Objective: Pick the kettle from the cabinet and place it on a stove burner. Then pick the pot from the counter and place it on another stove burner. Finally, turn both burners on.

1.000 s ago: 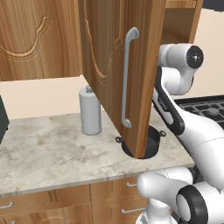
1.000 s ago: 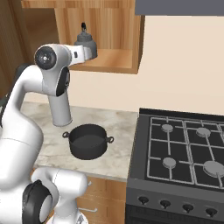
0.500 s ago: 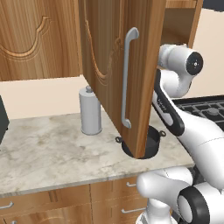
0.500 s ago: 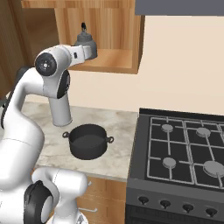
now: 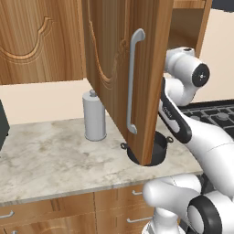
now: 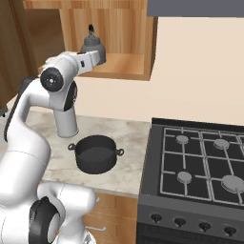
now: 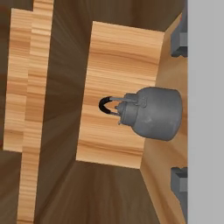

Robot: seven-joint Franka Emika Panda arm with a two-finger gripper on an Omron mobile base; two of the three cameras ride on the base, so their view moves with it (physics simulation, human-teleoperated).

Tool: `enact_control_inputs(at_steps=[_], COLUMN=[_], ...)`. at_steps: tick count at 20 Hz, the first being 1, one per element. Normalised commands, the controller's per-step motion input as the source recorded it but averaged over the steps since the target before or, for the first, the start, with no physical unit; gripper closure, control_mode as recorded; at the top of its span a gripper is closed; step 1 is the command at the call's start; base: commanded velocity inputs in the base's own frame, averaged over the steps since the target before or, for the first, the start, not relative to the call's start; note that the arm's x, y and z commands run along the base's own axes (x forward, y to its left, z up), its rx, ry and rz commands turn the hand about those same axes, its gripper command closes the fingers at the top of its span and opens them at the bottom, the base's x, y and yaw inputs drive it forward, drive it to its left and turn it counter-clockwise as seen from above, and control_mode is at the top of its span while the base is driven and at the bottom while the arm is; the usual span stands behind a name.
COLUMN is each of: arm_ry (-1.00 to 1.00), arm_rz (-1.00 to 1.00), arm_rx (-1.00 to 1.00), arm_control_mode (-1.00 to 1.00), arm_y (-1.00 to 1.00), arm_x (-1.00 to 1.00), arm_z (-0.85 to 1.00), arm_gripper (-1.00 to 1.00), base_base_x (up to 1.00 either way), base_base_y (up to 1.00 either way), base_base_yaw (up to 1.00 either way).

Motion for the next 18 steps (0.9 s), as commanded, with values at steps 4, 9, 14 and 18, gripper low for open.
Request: enact_control_inputs(at_steps=[4,9,14,18], arm_ry=[-0.03,0.01,0.0,0.0], arm_rz=[0.01,0.0,0.0,0.0], arm_rx=[0.03,0.08,0.0,0.0], arm_control_mode=[-1.0,-1.0,-1.0,-1.0], arm_y=[-0.07,-0.08,0.0,0.0], arm_x=[0.14,0.29,0.28,0.37], arm_z=[0.07,0.08,0.0,0.0], arm_gripper=[-1.0,-1.0,-1.0,-1.0], base_base_x=[0.0,0.0,0.0,0.0], base_base_y=[0.0,0.0,0.0,0.0], base_base_yaw=[0.0,0.0,0.0,0.0])
